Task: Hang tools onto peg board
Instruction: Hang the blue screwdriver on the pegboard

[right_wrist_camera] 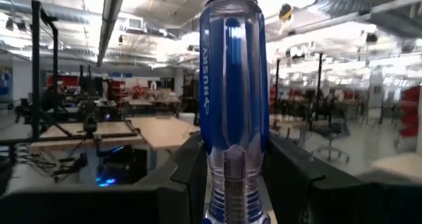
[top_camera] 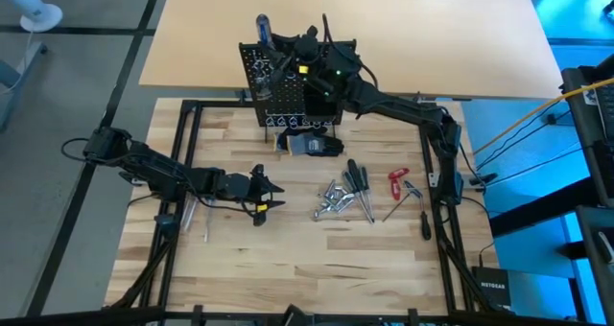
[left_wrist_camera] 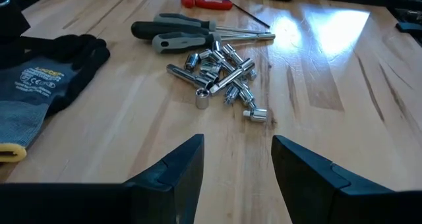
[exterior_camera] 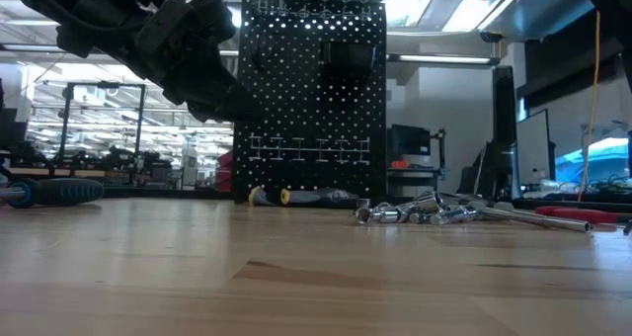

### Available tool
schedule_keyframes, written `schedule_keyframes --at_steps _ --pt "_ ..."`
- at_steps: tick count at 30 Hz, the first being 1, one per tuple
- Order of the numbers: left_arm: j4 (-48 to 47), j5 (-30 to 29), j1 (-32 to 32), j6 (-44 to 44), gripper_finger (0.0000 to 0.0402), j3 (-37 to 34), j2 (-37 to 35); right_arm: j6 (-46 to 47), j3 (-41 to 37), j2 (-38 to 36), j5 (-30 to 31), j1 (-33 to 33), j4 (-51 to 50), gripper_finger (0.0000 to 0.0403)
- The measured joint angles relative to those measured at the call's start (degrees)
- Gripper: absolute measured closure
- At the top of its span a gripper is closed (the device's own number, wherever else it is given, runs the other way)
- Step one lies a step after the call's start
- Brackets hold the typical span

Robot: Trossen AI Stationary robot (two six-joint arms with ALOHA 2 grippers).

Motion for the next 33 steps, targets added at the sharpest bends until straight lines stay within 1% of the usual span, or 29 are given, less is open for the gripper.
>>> schedule_keyframes --at_steps 4,9,16,29,33 --pt "-0.27 0.00 -0.07 -0.37 0.0234 0.00 0.00 1.38 -0.41 0.00 0.98 -0.50 -0.55 0.0281" --pt "-1.23 0.00 -0.07 -1.49 0.0234 -0.27 0.00 1.38 -2.69 0.00 1.43 -0.39 0.08 0.0281" --pt "-1.00 0.00 -0.07 -1.29 0.0234 -0.44 0.01 1.71 -7.11 -0.18 1.49 -0.30 5.72 0.0281" --pt "-1.28 0.00 -0.07 -1.20 0.0234 -0.44 0.01 1.61 -8.22 -0.09 2.54 -0.37 5.36 0.0281" --pt "-1.29 0.00 -0.07 -1.32 0.0234 -0.44 0.00 1.05 -8.22 -0.09 4.08 -0.30 4.82 0.0281"
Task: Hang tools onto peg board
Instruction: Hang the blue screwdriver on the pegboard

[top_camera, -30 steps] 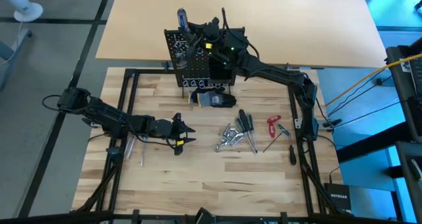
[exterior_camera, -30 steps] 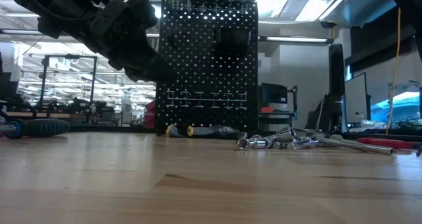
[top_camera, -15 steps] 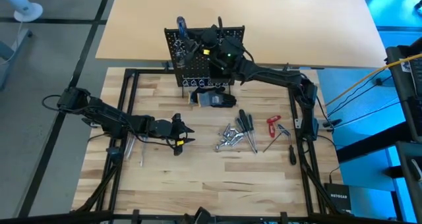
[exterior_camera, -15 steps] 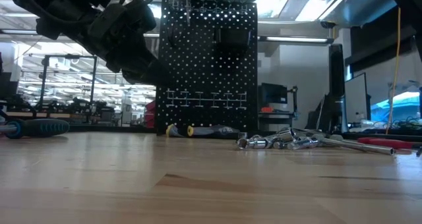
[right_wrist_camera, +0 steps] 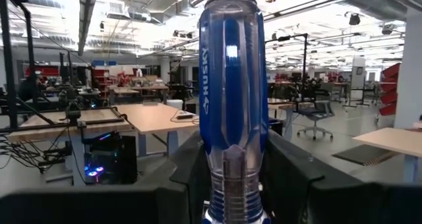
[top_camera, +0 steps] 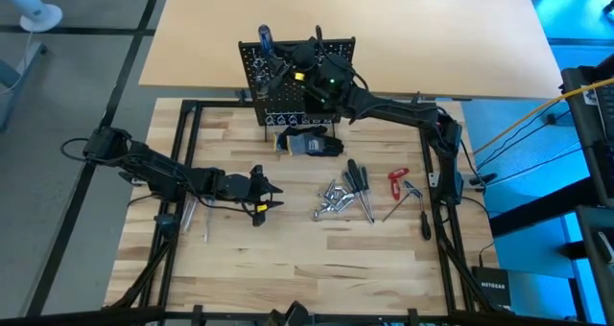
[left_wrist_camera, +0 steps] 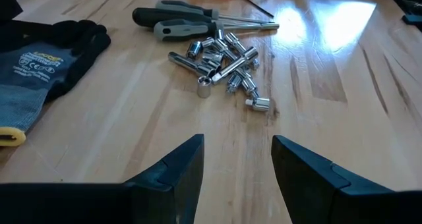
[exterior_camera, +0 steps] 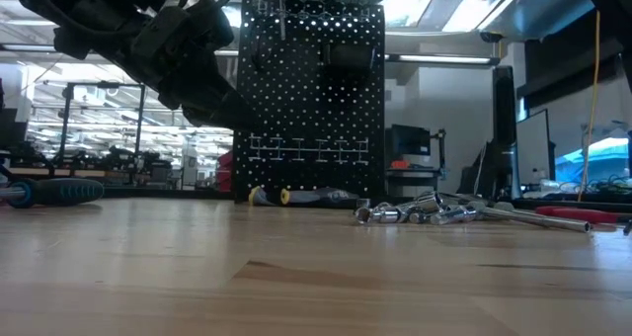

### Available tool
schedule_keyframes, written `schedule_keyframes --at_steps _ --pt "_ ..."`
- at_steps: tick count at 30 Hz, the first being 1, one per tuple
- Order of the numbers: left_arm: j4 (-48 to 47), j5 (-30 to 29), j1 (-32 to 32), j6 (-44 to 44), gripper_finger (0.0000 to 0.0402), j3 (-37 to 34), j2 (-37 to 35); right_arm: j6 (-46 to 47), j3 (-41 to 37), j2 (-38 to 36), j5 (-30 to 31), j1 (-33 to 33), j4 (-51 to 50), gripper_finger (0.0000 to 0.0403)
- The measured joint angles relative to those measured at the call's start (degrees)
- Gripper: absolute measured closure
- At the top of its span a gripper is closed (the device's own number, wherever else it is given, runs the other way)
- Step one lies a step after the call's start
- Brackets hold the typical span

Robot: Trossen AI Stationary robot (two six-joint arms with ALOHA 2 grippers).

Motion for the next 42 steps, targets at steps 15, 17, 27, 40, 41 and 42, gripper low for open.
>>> schedule_keyframes --at_steps 15,17,27,40,41,42 --pt "0.09 0.00 0.00 -0.02 0.0234 -0.02 0.00 -7.09 -0.09 0.00 9.34 3.38 -0.81 0.0259" --pt "0.13 0.00 0.00 -0.02 0.0234 -0.02 0.00 -7.09 -0.09 0.00 9.29 3.39 -0.79 0.0255" --pt "0.15 0.00 0.00 -0.04 0.0234 -0.02 0.00 -7.81 0.05 -0.09 10.06 3.74 -3.13 0.0251" --pt "0.52 1.32 0.00 -0.24 0.0234 -0.04 0.01 -13.19 2.40 -0.85 14.92 4.85 -6.46 0.0250" --pt "0.48 1.33 0.00 -0.24 0.0234 -0.04 0.00 -13.17 2.40 -0.85 14.91 4.85 -6.96 0.0250" --pt "0.51 1.33 0.01 -0.24 0.0234 -0.04 0.00 -13.16 2.41 -0.85 14.91 4.85 -7.15 0.0250"
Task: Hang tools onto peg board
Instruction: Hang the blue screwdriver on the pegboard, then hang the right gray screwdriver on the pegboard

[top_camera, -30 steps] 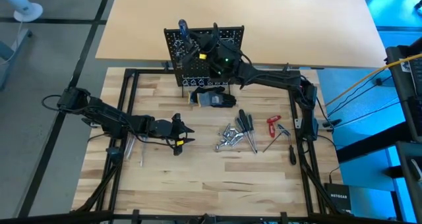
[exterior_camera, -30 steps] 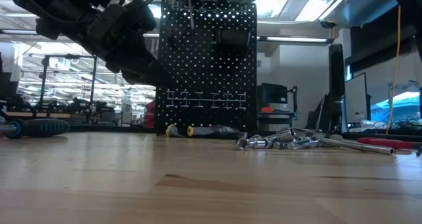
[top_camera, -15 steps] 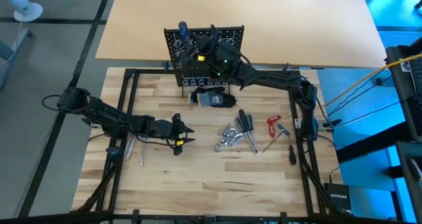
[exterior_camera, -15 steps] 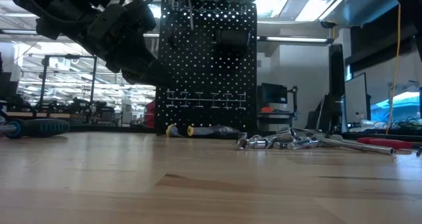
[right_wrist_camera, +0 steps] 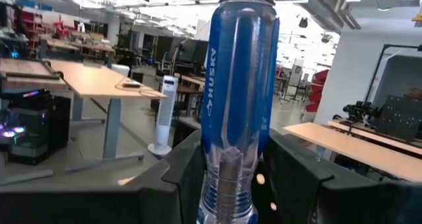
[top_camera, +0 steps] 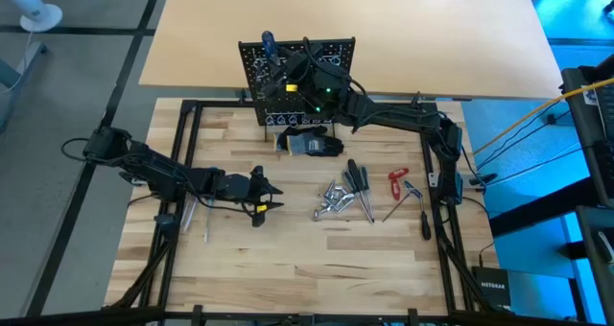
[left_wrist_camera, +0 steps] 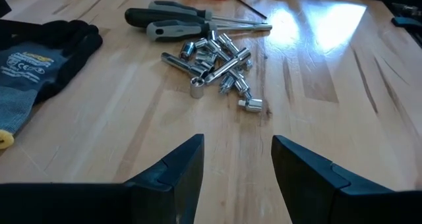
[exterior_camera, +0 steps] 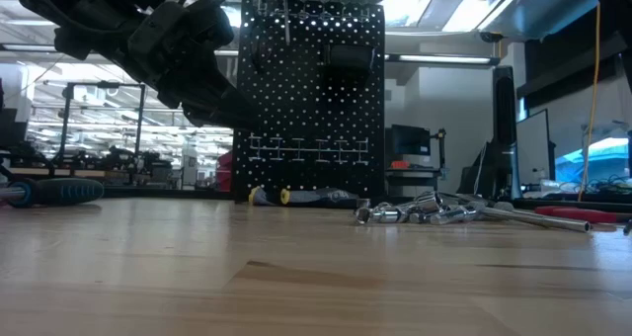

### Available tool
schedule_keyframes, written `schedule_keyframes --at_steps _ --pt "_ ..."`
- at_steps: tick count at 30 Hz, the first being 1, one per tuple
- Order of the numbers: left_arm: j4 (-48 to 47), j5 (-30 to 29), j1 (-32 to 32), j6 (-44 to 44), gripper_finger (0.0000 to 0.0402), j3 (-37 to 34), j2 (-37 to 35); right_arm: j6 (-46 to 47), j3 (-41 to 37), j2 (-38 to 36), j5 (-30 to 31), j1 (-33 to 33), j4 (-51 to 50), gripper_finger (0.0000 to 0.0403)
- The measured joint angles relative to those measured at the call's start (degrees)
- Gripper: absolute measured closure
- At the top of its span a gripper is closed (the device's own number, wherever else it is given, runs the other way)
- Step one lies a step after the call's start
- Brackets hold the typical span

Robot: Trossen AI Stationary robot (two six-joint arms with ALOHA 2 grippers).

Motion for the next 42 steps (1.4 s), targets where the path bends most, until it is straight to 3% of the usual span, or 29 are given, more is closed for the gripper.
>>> schedule_keyframes --at_steps 7,17,28,34,42 --pt "-0.03 0.00 -0.01 -0.02 0.0234 0.00 0.00 1.86 0.12 -0.03 -0.29 -0.05 -1.17 0.0245" --pt "0.06 0.00 0.01 0.00 0.0234 0.00 0.00 1.81 0.15 -0.09 -1.91 -0.04 -2.13 0.0172" --pt "-0.12 0.02 0.01 -0.07 0.0234 0.00 0.01 -10.99 0.15 -6.56 8.06 5.50 -8.28 0.0165" --pt "0.02 0.02 -0.01 -0.07 0.0234 0.00 0.00 -9.81 0.15 -13.15 8.56 11.06 -26.10 0.0165" --pt "0.04 0.00 -0.01 -1.04 0.0234 0.00 0.00 9.08 0.19 -19.55 7.38 20.14 -58.56 0.0165"
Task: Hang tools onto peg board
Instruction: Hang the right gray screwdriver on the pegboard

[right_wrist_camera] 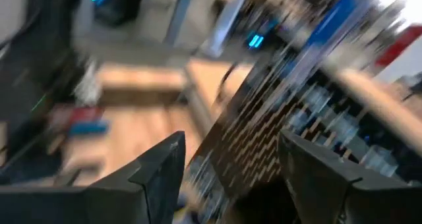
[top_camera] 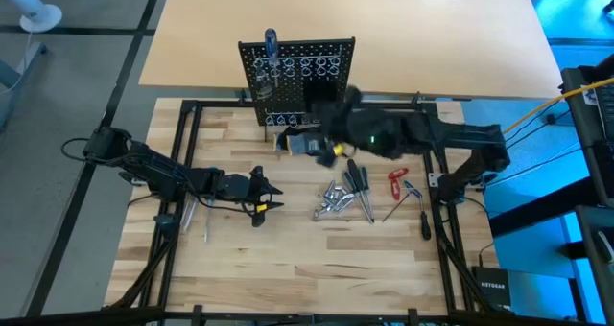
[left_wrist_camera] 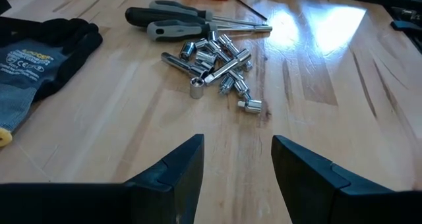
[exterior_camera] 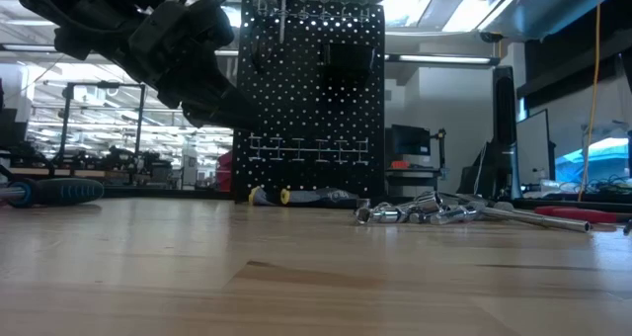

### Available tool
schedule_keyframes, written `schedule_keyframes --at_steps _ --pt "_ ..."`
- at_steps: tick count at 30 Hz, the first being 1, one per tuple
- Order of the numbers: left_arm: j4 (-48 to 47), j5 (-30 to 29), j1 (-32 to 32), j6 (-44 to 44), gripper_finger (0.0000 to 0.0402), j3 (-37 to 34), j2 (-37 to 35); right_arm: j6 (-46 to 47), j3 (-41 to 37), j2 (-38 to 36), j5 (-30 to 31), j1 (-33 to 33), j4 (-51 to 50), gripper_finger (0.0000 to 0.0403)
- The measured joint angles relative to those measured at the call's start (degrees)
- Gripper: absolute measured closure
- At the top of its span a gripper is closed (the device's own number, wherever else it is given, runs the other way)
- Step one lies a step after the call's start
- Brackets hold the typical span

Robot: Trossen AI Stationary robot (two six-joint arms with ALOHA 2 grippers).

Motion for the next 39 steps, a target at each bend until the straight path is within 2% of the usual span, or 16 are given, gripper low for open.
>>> schedule_keyframes --at_steps 3,6,10,13,21,25,31,39 --pt "0.43 0.00 0.01 -0.35 0.0234 0.00 0.00 7.50 -0.06 -0.07 -0.92 3.42 -12.40 0.0165" --pt "0.94 0.00 0.00 -0.45 0.0234 0.00 0.00 14.99 -3.61 -0.10 -1.48 6.74 -18.57 0.0165" --pt "0.98 0.00 0.02 -0.46 0.0234 0.00 0.00 23.15 -12.03 0.04 -1.30 10.79 -20.91 0.0165" --pt "0.98 -0.01 0.02 -0.48 0.0234 0.00 0.00 27.95 -19.43 0.04 1.06 12.64 -20.77 0.0165" --pt "0.98 -0.02 0.02 -1.54 0.0234 0.00 0.00 46.06 -36.12 -0.11 2.30 11.11 -26.88 0.0165" --pt "1.00 -0.02 0.00 -1.45 0.0234 0.00 0.02 49.45 -44.42 -1.19 -2.83 9.20 -24.27 0.0165" --pt "0.99 -0.02 0.02 -1.39 0.0234 0.00 0.01 51.23 -54.65 -5.39 -6.92 5.83 -18.28 0.0165" --pt "0.98 -0.04 0.02 -1.25 0.0234 0.00 0.00 52.42 -64.74 -17.79 -11.31 0.20 -4.16 0.0165"
